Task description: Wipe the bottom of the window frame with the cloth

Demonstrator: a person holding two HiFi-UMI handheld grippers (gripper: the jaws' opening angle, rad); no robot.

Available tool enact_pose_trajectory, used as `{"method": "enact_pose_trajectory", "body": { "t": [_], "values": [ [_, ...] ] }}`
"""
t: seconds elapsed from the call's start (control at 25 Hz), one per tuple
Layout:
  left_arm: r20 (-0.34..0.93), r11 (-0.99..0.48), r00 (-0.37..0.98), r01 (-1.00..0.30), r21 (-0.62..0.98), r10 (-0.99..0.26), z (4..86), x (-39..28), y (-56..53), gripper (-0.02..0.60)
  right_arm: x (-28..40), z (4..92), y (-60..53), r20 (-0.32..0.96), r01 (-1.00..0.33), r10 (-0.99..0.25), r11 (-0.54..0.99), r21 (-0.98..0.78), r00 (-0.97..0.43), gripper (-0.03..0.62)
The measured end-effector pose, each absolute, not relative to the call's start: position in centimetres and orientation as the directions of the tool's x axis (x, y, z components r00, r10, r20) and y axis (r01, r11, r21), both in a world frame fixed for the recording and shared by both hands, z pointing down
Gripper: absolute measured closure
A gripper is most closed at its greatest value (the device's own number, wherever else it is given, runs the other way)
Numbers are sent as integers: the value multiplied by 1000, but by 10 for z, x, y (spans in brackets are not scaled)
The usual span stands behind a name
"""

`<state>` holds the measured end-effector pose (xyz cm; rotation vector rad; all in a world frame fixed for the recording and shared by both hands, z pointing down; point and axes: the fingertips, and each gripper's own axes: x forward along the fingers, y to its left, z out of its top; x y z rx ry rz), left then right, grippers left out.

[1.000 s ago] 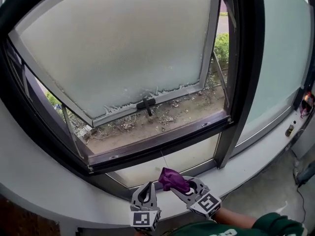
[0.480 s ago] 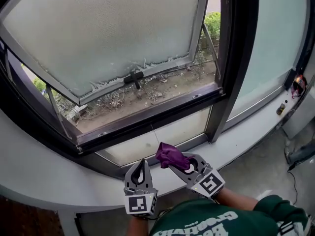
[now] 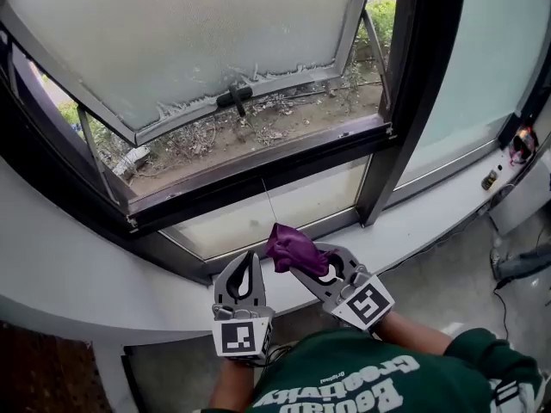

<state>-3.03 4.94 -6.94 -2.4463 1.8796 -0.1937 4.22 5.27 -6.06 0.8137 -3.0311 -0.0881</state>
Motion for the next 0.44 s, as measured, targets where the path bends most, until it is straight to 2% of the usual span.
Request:
{"method": "enact_pose_trajectory", "body": {
  "t": [0.44],
  "values": [
    [63,-262,256,-957,-124,-965,-75,-28,70,577,43,-70,70,-17,-507,-507,860,58,-862,441]
  ]
}}
